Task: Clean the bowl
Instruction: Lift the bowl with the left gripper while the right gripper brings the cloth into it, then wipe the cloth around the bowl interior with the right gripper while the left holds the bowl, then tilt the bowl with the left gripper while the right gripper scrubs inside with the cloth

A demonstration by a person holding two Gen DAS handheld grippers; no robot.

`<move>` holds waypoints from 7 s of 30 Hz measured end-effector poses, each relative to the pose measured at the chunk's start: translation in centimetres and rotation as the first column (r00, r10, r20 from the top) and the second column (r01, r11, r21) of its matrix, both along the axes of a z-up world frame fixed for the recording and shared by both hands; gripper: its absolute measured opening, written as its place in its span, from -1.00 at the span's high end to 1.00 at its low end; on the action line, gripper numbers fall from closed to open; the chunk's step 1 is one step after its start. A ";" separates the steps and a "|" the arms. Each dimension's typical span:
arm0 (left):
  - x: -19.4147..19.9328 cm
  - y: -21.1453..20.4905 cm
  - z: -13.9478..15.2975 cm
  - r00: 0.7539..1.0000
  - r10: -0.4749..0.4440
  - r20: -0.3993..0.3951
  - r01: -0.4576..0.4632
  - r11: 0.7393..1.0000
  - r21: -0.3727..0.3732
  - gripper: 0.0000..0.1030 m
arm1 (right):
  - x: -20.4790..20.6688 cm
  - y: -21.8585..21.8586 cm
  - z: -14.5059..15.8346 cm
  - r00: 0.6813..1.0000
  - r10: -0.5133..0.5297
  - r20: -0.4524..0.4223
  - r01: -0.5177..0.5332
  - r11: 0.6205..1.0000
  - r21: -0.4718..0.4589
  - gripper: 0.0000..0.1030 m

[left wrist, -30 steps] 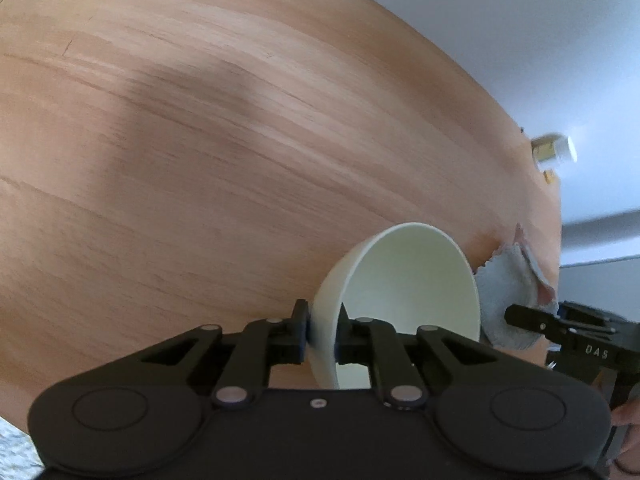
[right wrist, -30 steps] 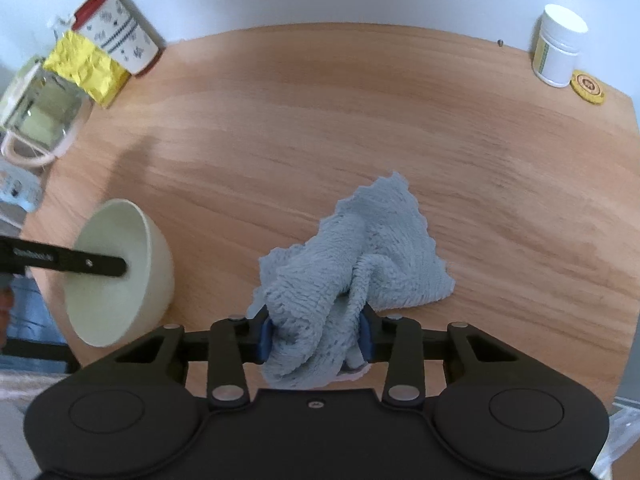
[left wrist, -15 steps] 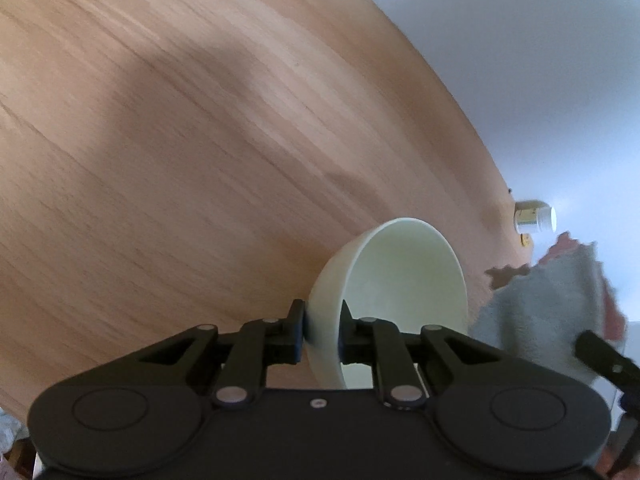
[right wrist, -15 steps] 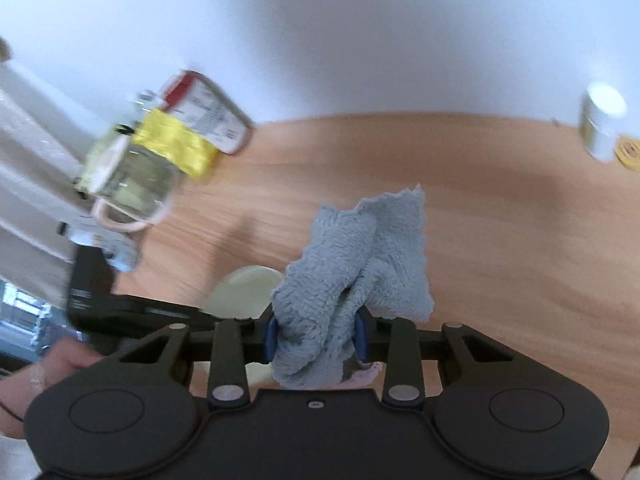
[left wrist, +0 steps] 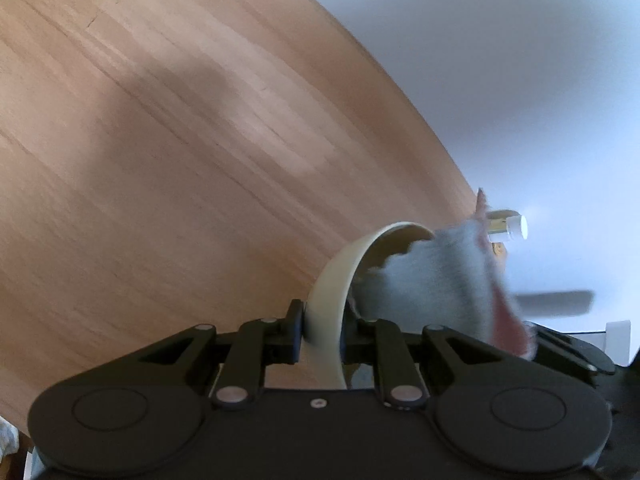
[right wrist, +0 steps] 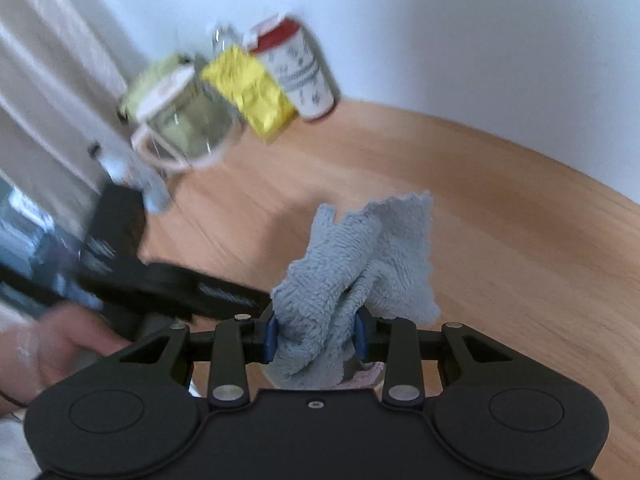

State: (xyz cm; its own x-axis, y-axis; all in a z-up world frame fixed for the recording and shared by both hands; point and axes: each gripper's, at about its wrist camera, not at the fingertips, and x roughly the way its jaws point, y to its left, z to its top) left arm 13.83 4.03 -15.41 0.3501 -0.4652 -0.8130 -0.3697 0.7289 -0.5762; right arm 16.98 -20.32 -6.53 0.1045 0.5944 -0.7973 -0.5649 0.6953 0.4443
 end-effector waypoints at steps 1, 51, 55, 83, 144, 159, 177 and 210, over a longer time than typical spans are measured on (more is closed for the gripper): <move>0.0 -0.1 0.1 1.000 -0.002 0.005 0.002 1.000 -0.001 0.70 | -0.2 0.5 -0.3 1.000 0.021 0.004 -0.021 1.000 -0.018 0.24; 0.4 -5.1 0.5 0.928 -0.374 -0.001 0.346 0.858 0.380 0.87 | -3.6 6.4 -6.2 0.934 0.343 -0.100 -0.357 0.882 -0.308 -0.10; 0.6 -4.8 0.7 0.926 -0.377 0.002 0.348 0.857 0.379 0.85 | -3.7 5.7 -3.9 0.935 0.351 -0.046 -0.349 0.893 -0.284 -0.54; 0.6 -6.4 1.8 0.871 -0.490 0.032 0.428 0.791 0.437 0.79 | -2.0 7.6 -6.3 0.858 0.513 0.005 -0.491 0.824 -0.283 0.07; -2.3 -10.4 3.4 0.856 -0.513 -0.062 0.469 0.720 0.511 0.61 | -4.6 4.3 -8.6 0.970 0.244 -0.011 -0.241 0.948 -0.206 0.21; -1.5 -11.9 3.2 0.822 -0.567 -0.056 0.476 0.629 0.615 0.79 | -5.0 3.3 -8.0 0.958 0.278 -0.062 -0.283 0.953 -0.105 0.24; 0.1 -12.0 3.3 0.781 -0.625 -0.002 0.527 0.656 0.540 0.03 | -6.6 5.3 -8.0 0.934 0.356 0.026 -0.324 0.875 -0.360 0.25; -3.2 -12.3 6.7 0.805 -0.592 0.045 0.489 0.704 0.514 0.28 | 0.6 0.5 -12.3 0.961 -0.036 -0.273 -0.001 0.991 -0.134 0.32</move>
